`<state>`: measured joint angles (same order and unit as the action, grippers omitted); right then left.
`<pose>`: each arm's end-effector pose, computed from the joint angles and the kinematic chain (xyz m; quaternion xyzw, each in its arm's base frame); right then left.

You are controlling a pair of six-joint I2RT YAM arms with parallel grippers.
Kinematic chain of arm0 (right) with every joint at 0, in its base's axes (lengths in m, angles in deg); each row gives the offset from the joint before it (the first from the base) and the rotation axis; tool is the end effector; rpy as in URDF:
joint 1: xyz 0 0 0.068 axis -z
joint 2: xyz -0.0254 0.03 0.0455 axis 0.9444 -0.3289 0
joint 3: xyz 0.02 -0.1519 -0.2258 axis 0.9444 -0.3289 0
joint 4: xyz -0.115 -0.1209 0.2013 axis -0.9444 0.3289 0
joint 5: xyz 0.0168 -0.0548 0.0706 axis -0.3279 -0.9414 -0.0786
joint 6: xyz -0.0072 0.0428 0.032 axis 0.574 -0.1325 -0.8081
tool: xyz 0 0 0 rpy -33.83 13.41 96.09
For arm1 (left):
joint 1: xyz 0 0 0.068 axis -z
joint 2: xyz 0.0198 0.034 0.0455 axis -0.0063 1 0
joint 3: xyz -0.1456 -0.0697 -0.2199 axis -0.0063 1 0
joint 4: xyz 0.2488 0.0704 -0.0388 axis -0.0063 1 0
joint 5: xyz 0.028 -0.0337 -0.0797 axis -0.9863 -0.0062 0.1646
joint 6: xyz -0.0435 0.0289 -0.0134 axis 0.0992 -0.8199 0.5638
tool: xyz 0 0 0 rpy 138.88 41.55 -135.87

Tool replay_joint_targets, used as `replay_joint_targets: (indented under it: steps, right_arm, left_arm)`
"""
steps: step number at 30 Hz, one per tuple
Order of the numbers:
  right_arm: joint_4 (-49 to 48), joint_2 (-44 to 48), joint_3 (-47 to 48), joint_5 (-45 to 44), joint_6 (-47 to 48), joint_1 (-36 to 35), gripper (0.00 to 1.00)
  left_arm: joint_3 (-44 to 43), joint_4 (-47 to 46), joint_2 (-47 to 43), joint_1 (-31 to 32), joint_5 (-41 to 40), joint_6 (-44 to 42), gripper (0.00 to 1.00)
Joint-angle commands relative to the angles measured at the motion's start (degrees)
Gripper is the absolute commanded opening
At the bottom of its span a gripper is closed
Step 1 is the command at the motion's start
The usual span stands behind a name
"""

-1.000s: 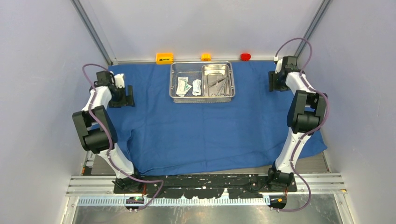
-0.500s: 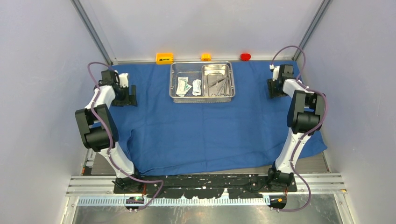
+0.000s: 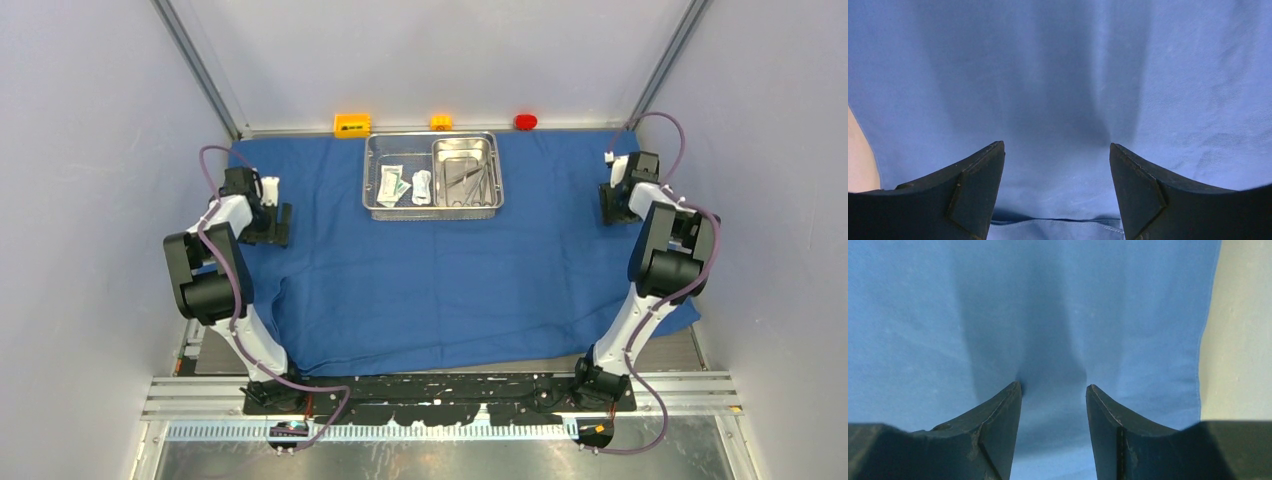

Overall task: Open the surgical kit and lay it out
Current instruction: Smooth out the surgical kit at the center of the board.

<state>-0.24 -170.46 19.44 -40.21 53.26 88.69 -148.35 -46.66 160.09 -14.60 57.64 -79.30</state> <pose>0.3883 -0.1283 0.1653 -0.0267 0.9560 -0.1340 0.2596 0.3536 0.0929 0.1823 -0.0001 0.9752 0.0352 0.2184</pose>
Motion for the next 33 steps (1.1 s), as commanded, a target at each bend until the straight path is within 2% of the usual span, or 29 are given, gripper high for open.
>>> replay_joint_targets:
  steps: [1, 5, 10, 16, 23, 29, 33]
  right_arm:
    - [6.7, 1.9, -2.8, -2.9, 2.5, 1.7, 0.55]
    - [8.8, 6.1, -2.5, 0.9, 0.7, 1.8, 0.55]
    - [12.6, 15.2, -4.5, 9.9, -1.8, 1.8, 0.58]
    - [19.3, 25.8, -10.9, 16.1, 2.7, 1.8, 0.59]
    - [24.2, 33.8, -20.9, 13.7, 11.0, 1.8, 0.58]
    - [24.2, 34.8, -27.1, 11.2, 14.6, 1.8, 0.58]
    - [23.6, 35.6, -31.1, 7.3, 17.0, 1.8, 0.56]
  left_arm:
    - [2.2, -3.7, -4.3, -0.1, -4.6, -2.2, 0.79]
    - [3.2, -3.2, -6.8, -0.5, -3.8, -2.1, 0.79]
    - [5.7, -1.9, -12.0, -0.6, -2.8, -3.2, 0.80]
    - [10.2, 4.6, -20.8, -0.7, 6.7, -10.7, 0.80]
    - [17.5, 12.9, -27.4, -0.5, 9.0, -20.9, 0.79]
    - [22.6, 13.9, -29.3, -0.5, 8.9, -23.9, 0.78]
    - [26.4, 12.8, -30.0, -0.5, 5.3, -26.3, 0.77]
